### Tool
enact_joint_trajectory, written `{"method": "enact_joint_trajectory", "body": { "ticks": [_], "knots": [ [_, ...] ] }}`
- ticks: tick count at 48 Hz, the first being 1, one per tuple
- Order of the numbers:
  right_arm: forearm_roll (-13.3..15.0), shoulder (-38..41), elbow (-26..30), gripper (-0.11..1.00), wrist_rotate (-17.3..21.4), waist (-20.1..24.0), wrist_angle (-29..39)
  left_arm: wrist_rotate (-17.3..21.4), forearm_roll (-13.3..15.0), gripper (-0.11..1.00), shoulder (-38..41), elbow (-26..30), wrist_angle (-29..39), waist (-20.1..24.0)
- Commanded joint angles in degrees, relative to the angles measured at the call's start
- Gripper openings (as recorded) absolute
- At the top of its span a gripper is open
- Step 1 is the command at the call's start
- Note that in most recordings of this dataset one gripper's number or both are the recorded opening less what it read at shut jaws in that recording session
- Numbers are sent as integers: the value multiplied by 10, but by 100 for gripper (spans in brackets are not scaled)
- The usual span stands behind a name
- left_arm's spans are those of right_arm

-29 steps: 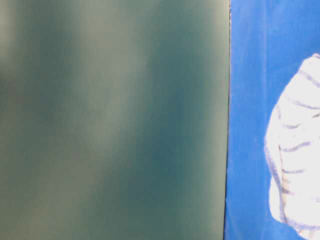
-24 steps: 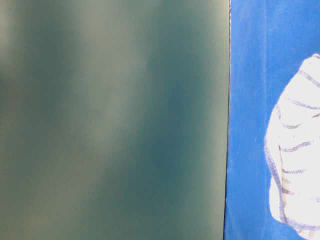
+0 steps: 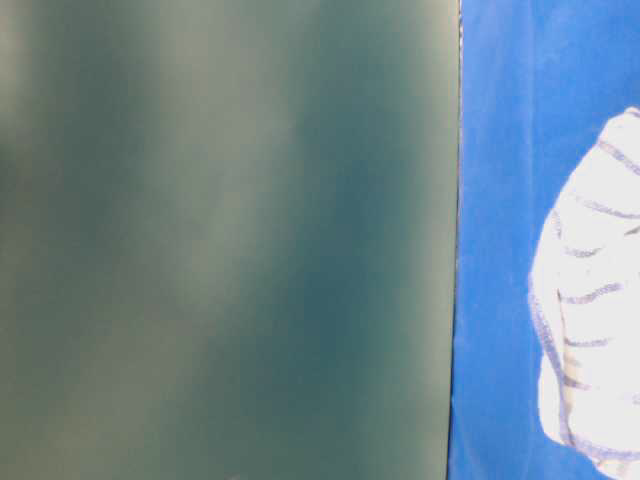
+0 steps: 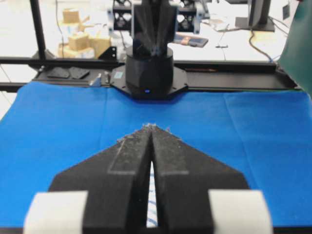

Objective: Hand over the towel.
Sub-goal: 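Move the left gripper open toward the left edge of the striped towel, then close the left gripper on the towel's left edge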

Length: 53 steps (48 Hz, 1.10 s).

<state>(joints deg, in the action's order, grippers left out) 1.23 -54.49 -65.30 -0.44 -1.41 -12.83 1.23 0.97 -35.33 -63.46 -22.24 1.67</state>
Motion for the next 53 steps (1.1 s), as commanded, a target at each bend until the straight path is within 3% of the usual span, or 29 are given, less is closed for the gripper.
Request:
{"method": "enact_joint_trajectory", "body": {
  "ticks": [1,9,14,32,53],
  "knots": [
    [0,8,15,0,0,-2,-3,-4,3,24,45,31,-1,3],
    [1,20,15,0,0,-2,-3,-9,6,74,152,76,18,4],
    [1,25,16,0,0,-2,-3,-10,6,92,228,108,40,12],
    [1,34,16,0,-1,-2,-3,-11,6,94,421,175,84,22],
    [1,42,15,0,-2,-2,-3,-6,7,89,427,174,109,28]
  ]
}}
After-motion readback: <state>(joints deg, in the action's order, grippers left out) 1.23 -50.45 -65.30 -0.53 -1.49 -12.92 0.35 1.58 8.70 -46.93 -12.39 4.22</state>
